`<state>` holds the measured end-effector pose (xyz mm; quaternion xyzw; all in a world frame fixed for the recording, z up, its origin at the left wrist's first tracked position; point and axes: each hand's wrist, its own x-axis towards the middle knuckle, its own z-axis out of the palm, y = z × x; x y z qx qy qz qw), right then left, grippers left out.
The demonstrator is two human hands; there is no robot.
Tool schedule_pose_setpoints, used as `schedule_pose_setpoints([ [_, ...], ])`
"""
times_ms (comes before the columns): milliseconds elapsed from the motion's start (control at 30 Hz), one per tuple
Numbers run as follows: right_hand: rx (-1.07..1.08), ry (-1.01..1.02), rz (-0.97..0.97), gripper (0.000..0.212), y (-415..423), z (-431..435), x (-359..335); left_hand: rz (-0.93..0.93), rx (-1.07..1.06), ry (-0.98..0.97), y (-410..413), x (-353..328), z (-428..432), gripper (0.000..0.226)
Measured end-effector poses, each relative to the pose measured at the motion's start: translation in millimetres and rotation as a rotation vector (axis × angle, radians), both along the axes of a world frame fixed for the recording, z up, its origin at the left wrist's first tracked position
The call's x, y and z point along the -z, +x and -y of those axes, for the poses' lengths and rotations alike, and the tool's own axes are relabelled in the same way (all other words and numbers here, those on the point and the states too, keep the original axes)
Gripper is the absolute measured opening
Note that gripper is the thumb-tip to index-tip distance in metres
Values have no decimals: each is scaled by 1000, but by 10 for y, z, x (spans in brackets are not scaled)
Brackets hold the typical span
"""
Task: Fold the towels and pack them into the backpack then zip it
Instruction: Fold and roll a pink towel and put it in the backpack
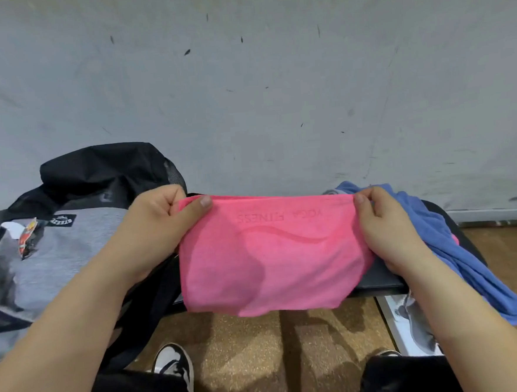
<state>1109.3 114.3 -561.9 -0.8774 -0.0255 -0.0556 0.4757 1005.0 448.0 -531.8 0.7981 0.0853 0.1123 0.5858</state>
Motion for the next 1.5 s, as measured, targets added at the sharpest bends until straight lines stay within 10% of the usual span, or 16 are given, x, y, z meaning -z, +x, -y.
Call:
schedule_pose_setpoints([
  [133,-13,-14,-32,21,67,-80,10,-106,-81,84,130,58,-39,21],
  [333,33,53,-156,24,267,-291,159,-173,-228,280,458,222,-44,31],
  [700,-173,600,-324,16,-82,-881,38,-252,44,-359,544,187,785,12],
  [1500,-214,721,-480,24,-294,-927,-46,-5,127,248,326,311,839,15],
])
